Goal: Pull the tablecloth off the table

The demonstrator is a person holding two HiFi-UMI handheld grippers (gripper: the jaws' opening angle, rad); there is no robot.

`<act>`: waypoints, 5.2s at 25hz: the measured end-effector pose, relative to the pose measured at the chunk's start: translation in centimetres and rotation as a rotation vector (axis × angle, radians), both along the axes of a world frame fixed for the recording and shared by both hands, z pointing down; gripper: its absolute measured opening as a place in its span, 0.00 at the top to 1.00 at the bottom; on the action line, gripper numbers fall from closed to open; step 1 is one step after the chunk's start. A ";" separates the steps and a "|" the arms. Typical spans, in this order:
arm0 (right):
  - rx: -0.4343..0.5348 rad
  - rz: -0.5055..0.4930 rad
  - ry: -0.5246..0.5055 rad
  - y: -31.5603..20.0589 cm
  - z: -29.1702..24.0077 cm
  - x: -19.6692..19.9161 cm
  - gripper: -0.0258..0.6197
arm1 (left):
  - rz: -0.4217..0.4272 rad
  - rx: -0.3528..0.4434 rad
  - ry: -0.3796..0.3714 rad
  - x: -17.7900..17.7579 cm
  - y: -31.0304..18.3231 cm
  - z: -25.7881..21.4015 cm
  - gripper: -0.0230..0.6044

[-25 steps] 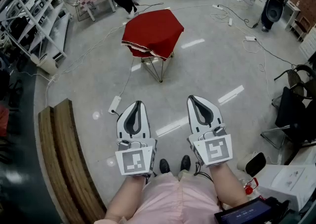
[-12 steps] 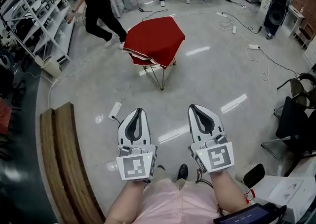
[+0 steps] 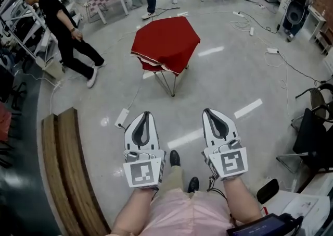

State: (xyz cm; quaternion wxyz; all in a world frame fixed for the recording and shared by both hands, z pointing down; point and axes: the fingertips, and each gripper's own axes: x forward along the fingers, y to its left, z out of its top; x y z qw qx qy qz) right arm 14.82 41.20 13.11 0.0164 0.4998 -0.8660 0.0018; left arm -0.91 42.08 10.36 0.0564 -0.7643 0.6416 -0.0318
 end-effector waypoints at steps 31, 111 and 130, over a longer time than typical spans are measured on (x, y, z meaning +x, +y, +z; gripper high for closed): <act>-0.017 0.081 0.045 -22.1 1.0 -10.3 0.93 | 0.081 -0.012 0.034 -10.8 -22.8 2.3 0.91; -0.386 -0.063 0.070 -58.7 34.4 -6.6 0.63 | -0.142 -0.370 0.003 -18.1 -55.2 32.2 0.73; -0.602 -0.083 -0.264 -60.5 47.9 -6.1 0.42 | -0.168 -0.475 0.009 -20.3 -53.8 43.6 0.72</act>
